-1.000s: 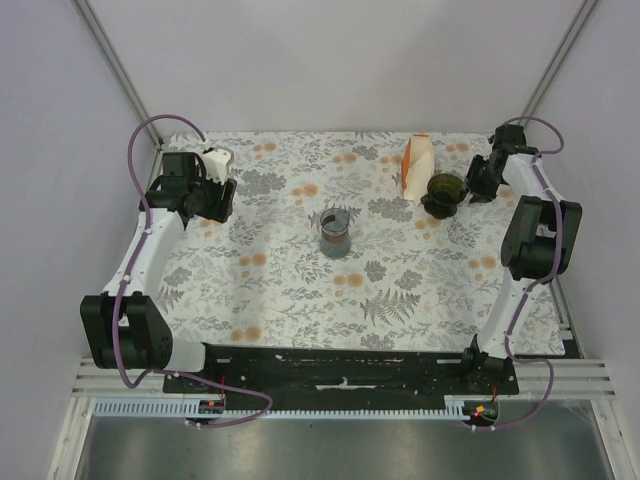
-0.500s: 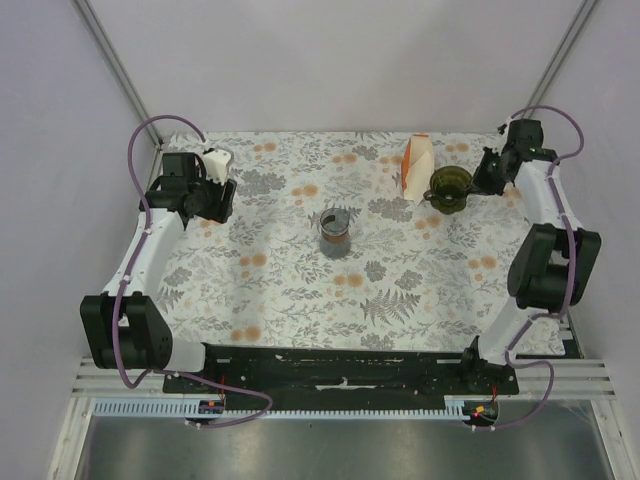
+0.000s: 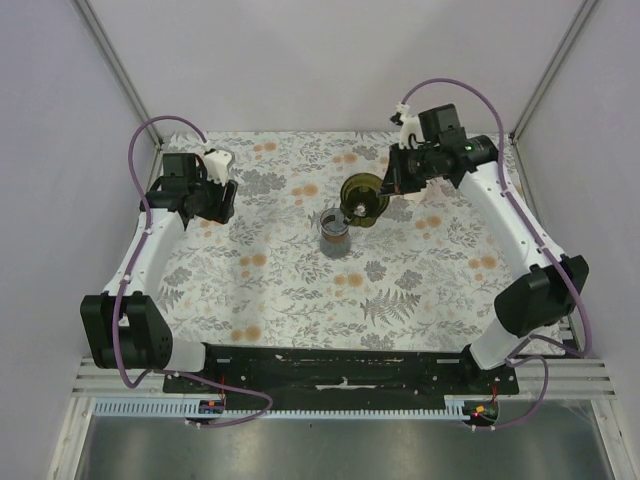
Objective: Place the coffee filter in the dripper
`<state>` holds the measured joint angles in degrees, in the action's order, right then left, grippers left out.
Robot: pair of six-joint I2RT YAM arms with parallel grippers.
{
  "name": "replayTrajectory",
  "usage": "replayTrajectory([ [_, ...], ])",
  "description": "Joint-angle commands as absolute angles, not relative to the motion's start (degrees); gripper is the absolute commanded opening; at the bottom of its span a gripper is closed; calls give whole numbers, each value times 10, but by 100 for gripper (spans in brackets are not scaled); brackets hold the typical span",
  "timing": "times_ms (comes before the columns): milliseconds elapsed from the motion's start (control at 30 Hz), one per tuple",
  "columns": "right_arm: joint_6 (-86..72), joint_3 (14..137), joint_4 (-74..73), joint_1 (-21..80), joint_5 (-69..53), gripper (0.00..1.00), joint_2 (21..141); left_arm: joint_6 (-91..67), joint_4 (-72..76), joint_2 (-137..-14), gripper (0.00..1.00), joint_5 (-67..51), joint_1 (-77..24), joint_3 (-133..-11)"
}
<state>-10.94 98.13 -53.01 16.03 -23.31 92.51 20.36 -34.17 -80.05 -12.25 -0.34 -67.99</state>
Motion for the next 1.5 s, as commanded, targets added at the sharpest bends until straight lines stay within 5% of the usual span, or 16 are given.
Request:
replayTrajectory([
  [0, -101, 1057, -574, 212, -260, 0, 974, 187, -336, -787, 65, -135, -2, -675],
  [333, -90, 1200, -659, 267, -195, 0, 1100, 189, -333, -782, 65, -134, -1, -670],
  [1167, -91, 1201, -624, 267, -262, 2, 1161, 191, -327, -783, 65, -130, -1, -664],
  [1333, -94, 1189, -609, 268, -279, 40, 1147, 191, -327, -783, 65, -130, -1, -663],
  [1467, -90, 1192, -607, 268, -281, 53, 1134, 191, -327, -784, 65, -129, -1, -662],
])
